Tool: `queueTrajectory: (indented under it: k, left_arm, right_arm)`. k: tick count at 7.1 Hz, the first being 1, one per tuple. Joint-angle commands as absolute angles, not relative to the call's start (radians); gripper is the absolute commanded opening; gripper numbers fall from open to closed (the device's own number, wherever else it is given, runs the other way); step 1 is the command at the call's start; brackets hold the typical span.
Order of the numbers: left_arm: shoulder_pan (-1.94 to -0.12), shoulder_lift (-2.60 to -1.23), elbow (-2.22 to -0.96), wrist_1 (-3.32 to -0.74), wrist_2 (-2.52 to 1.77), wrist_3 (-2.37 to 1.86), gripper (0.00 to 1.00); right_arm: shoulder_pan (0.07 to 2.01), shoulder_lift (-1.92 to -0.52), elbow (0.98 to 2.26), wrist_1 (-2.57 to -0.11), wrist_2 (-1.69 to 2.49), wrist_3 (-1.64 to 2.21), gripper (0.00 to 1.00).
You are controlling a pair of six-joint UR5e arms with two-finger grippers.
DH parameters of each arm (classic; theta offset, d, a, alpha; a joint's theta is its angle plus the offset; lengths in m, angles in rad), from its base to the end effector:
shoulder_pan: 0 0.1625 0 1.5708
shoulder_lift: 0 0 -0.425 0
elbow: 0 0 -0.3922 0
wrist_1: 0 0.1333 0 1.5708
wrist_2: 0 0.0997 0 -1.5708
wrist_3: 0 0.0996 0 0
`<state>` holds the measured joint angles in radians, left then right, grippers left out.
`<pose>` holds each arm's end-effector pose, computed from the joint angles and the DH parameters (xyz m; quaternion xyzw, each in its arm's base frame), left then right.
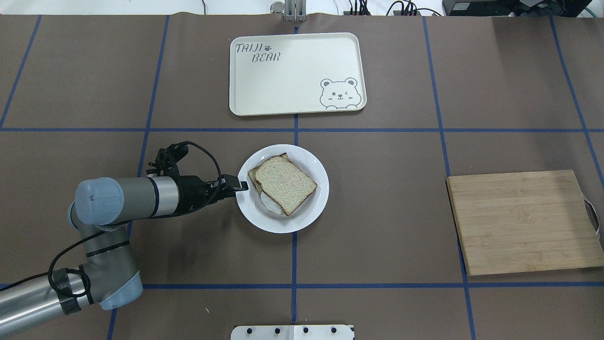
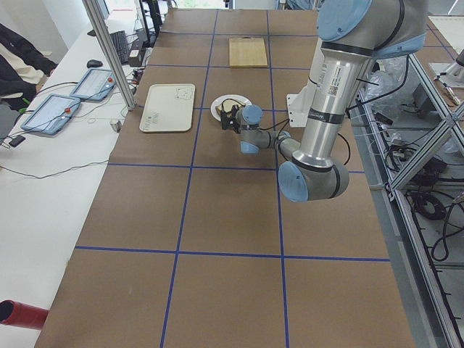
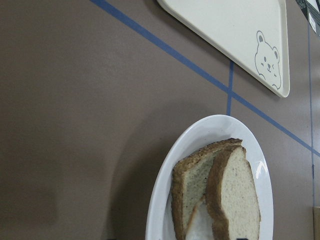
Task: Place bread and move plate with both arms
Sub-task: 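Move the left gripper to the plate rim and grip it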
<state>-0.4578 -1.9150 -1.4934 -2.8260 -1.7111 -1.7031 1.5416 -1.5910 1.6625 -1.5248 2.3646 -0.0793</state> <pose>0.5080 -0.3834 0.3644 0.0614 0.6871 -0.1638 0.7052 0.0480 -0.4914 0.6171 0.0638 -0.3844 -0.0726 0.9181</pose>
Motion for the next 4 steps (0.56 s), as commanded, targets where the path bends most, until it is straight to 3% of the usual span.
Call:
queueTrajectory:
  k: [1,4]
  left_arm:
    - [-0.457,-1.914,-1.483,-2.836,-1.718,-1.703,0.49]
    - [-0.428,-1.931,-1.476,-2.835,-1.71,-1.704,0.47]
  right_arm:
    - [1.542,-1.588,1.663,-1.525,2.365,-0.078,1.0]
    - [1.542,-1.585,1.666,-1.523,2.365,-0.028,1.0]
